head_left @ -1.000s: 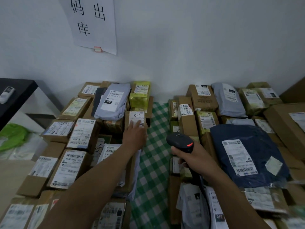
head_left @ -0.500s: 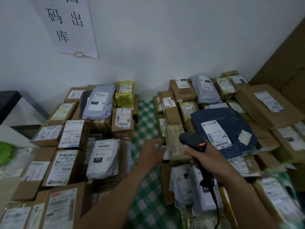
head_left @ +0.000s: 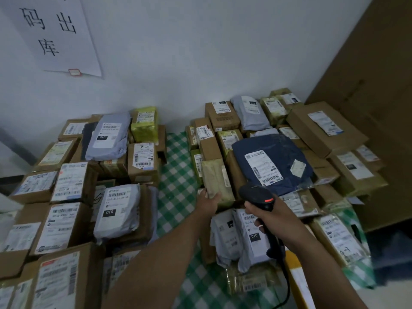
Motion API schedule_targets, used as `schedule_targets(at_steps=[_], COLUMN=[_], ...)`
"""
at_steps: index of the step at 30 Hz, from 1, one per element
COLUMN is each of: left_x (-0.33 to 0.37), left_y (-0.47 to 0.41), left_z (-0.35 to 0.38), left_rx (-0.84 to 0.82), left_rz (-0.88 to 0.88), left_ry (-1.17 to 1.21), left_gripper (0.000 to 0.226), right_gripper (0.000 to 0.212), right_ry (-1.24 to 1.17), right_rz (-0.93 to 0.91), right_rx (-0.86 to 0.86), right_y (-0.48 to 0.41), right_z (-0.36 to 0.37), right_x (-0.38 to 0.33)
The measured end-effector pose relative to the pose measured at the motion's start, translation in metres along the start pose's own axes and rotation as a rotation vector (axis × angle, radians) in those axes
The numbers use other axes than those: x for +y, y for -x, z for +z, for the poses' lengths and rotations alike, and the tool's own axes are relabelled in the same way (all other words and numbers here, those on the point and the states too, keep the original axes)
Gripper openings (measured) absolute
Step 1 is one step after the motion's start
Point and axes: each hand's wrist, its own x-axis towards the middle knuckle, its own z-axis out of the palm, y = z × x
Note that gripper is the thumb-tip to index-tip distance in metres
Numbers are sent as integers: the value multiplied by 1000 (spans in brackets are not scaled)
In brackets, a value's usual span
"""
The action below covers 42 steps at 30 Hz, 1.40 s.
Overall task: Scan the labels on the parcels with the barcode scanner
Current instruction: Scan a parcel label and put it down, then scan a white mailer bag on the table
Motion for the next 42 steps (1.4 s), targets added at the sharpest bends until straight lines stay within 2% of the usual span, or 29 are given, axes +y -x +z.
schedule_targets(at_steps=[1, 4, 9, 14, 19, 21, 25, 28, 31, 34, 37, 42], left_x=[-3, -13, -23, -30, -21, -19, -16, -11, -10, -8, -1, 16], left_y=[0, 0, 27, 64, 104, 111, 119, 124, 127, 131, 133, 127], left_z=[-1, -8, -29, -46, -55, -60, -65, -66, -70, -76, -84, -104], left_rx=[-6, -27, -50, -61, -85, -76, -17, -12, 3, 79, 135, 199], left_rz=[-16, -61, -76, 32, 145, 161, 177, 216, 315, 395, 487, 531], left_ry=[51, 200, 447, 524, 552, 520, 467, 428, 337, 263, 36, -325], left_gripper=[34, 44, 34, 32, 45, 44, 41, 31, 51, 63, 70, 57], right_gripper=[17, 13, 21, 37, 32, 33, 49, 56, 59, 53, 50, 44], right_ry=[-5, -17, -35, -13, -137, -139, -118, -128, -100, -58, -34, 46], right_rz=[-2, -9, -11, -79, -180, -193, -186, -219, -232, -232, -247, -290], right_rx=[0, 6, 2, 69, 100, 110, 106, 89, 93, 103, 87, 20], right_y=[2, 3, 0, -6, -1, 2, 3, 3, 3, 6, 11, 22], right_z=[-1, -2, 3, 14, 37, 43, 50, 56, 57, 53, 47, 39], right_x=[0, 5, 16, 18, 7, 3, 4, 8, 10, 11, 11, 1])
